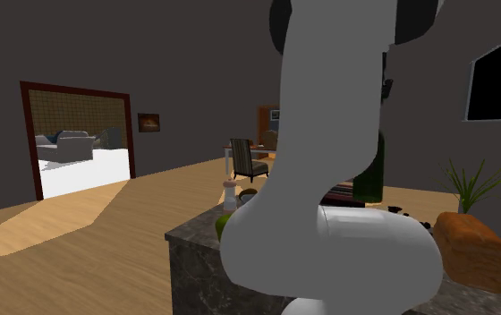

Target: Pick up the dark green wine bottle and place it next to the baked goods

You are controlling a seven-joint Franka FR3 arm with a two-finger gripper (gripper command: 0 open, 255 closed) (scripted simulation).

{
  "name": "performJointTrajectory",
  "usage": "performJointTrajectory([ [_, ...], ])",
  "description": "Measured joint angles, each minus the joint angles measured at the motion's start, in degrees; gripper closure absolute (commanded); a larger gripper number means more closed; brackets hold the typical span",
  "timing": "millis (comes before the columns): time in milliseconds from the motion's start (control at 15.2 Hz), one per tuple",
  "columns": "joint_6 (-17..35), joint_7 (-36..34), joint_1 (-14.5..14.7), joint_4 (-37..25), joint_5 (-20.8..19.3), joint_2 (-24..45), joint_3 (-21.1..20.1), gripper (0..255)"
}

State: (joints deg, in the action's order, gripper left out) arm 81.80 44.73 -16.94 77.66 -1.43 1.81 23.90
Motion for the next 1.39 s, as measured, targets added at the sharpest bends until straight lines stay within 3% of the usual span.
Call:
performJointTrajectory([
  [726,-2.9,17.1,-12.1,-13.5,7.3,11.8,7.4,255],
  [1386,6.4,16.7,-10.3,-0.4,4.8,7.4,7.2,255],
])
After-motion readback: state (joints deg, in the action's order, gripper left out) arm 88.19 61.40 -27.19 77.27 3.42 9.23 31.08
